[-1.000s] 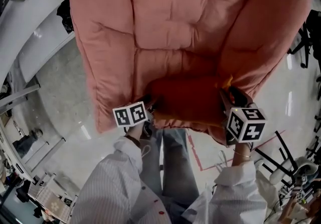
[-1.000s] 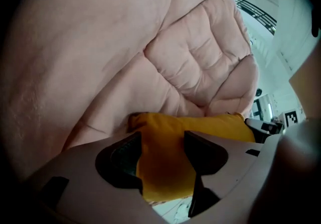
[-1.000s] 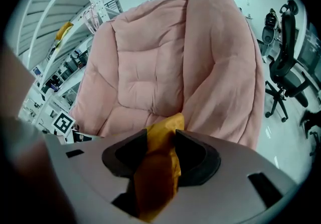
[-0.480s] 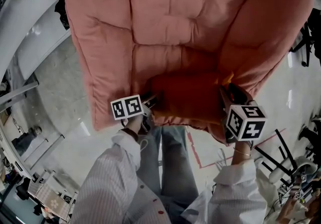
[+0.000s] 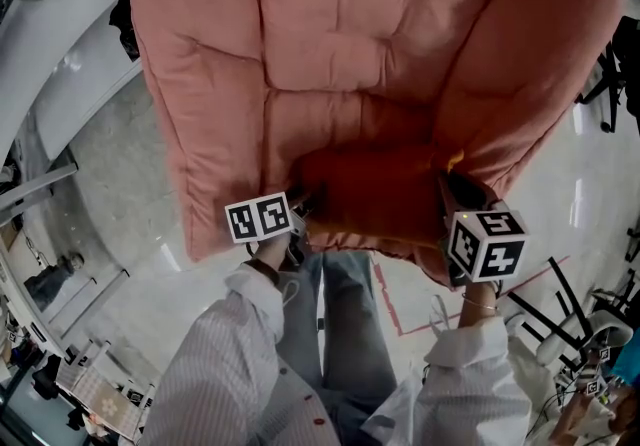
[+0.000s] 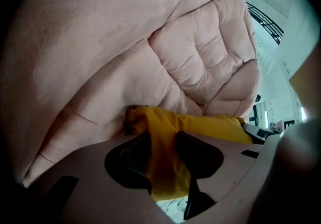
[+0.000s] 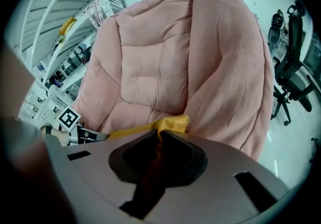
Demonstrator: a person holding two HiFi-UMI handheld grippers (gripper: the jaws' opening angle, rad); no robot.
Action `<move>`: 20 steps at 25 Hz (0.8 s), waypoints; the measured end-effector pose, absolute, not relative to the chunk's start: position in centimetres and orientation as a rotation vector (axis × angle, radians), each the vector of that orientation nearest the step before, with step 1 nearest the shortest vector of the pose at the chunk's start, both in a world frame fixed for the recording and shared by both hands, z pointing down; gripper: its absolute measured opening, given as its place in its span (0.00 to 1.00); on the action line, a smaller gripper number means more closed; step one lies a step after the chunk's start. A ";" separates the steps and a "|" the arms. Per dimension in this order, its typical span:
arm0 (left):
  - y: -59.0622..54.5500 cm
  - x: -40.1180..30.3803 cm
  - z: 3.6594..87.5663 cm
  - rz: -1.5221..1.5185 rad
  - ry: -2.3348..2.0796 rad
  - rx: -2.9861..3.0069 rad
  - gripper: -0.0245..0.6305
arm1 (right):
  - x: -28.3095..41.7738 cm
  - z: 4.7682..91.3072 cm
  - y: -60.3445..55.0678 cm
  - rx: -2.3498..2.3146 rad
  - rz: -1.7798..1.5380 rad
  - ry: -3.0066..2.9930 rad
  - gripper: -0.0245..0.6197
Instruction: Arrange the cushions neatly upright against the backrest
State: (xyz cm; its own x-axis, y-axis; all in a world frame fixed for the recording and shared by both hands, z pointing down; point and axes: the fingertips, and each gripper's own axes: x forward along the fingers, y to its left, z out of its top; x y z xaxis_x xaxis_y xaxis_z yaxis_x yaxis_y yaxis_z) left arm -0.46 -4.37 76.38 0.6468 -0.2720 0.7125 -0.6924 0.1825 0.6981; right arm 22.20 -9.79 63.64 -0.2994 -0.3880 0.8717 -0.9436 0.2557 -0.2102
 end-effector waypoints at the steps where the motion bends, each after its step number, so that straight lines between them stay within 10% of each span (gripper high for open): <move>1: -4.4 -0.5 76.2 0.369 -0.883 1.408 0.31 | 22.1 63.5 -9.8 1.218 1.002 -1.826 0.11; 20: -11.2 -3.5 68.4 0.455 -0.970 1.634 0.26 | 20.6 57.3 -12.0 1.342 0.980 -1.910 0.08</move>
